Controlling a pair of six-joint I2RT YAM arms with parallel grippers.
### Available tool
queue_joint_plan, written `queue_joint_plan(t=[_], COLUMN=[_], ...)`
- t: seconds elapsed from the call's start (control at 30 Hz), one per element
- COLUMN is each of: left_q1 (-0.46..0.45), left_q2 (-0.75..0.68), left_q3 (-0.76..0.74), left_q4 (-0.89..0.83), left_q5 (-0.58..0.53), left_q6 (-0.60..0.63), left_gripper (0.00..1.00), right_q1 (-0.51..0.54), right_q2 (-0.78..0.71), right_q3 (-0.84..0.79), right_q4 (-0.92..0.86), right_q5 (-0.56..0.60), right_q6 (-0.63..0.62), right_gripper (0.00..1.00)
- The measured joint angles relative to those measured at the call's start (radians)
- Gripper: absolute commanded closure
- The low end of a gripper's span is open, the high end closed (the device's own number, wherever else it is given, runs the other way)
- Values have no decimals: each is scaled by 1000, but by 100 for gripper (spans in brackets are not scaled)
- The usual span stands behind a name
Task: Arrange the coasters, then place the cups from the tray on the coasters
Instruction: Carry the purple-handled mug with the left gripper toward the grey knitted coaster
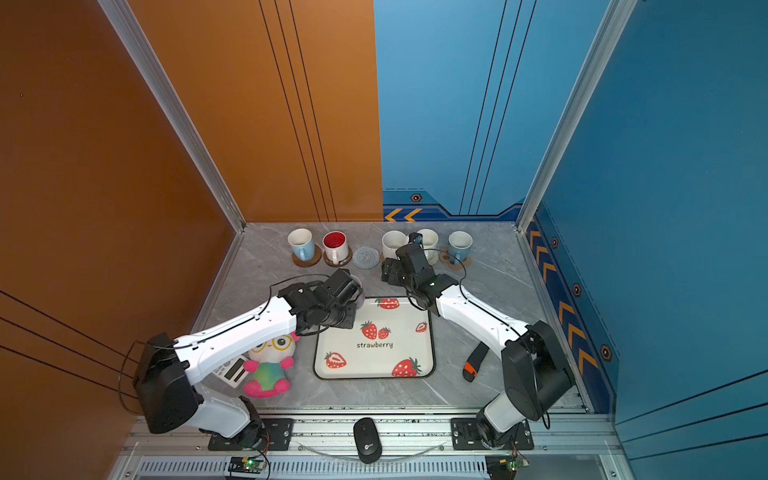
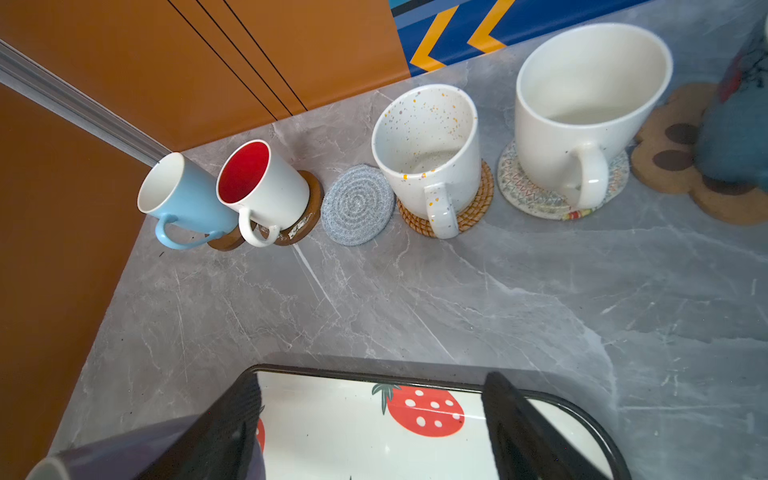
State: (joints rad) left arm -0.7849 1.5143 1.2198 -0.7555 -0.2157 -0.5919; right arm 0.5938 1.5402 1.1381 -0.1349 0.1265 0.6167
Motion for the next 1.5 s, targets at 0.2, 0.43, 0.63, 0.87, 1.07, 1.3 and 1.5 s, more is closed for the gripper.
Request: queue_joint_plan(t=[0.2,0.43,0.63,0.87,1.07,1.3,1.5], left_q1=[59,131,172,217,235,241,250], left_q2=[95,225,340,458,526,599,632], left_q3=[74,216,339,479,570,634,660], left_q4=[23,37,42,35,23,10,-3], left_q5=[37,63,95,121,121,120,119], left_q6=[63,132,180,215,233,237,237], left_gripper=[100,100,100,100,100,100,100], right_q1=[0,-1,-5,-23,-45,-61,-71], right_q2=[-28,-76,-149,-251,-298,-324,-330], right_q3=[9,15,2,-46,-79,-94,-100], right_q4=[-45,-88,-114,-126,-131,-143,-145], right_q5=[29,62,72,102,115,115,115], right_q6=[-21,-37,-44,-44,-44,-44,-44], right_gripper=[17,17,17,16,16,16,16])
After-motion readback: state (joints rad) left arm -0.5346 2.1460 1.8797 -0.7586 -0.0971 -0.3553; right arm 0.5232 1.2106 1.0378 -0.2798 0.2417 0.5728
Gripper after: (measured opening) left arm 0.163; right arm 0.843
